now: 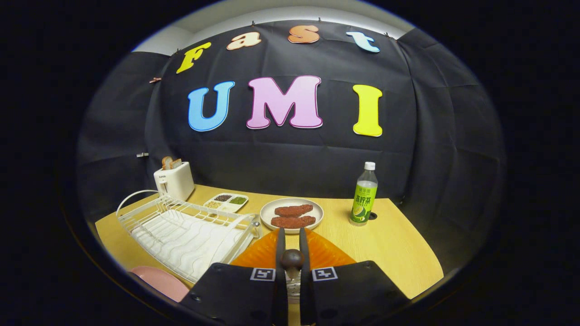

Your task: Take the plate from the dish rack, then take the spoon from the basket and place it into the plate.

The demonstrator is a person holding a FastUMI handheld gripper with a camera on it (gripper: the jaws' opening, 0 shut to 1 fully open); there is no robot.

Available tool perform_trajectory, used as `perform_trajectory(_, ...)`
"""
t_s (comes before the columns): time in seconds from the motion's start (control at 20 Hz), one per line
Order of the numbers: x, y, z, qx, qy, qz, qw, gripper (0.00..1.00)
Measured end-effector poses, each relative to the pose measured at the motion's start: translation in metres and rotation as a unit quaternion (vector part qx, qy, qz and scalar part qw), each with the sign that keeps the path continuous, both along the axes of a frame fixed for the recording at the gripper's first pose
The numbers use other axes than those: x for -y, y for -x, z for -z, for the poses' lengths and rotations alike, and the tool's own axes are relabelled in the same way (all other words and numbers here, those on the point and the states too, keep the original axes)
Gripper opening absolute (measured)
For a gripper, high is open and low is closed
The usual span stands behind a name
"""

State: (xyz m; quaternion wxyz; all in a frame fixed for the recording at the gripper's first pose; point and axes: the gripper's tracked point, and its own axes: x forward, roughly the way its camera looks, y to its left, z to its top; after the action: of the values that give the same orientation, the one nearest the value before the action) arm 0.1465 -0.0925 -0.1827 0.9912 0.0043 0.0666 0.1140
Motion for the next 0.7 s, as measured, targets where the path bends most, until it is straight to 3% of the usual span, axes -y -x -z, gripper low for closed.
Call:
perform_trajectory(0.35,-0.01,0.016,-0.087,0.011,-0.013,-0.026,1.0,0.14)
perform_trajectory(0.55,-0.042,0.057,-0.107,-0.003,-0.04,-0.073,0.996,0.14)
perform_trajectory(0.7,-0.077,0.094,-0.104,-0.015,-0.05,-0.131,0.99,0.14)
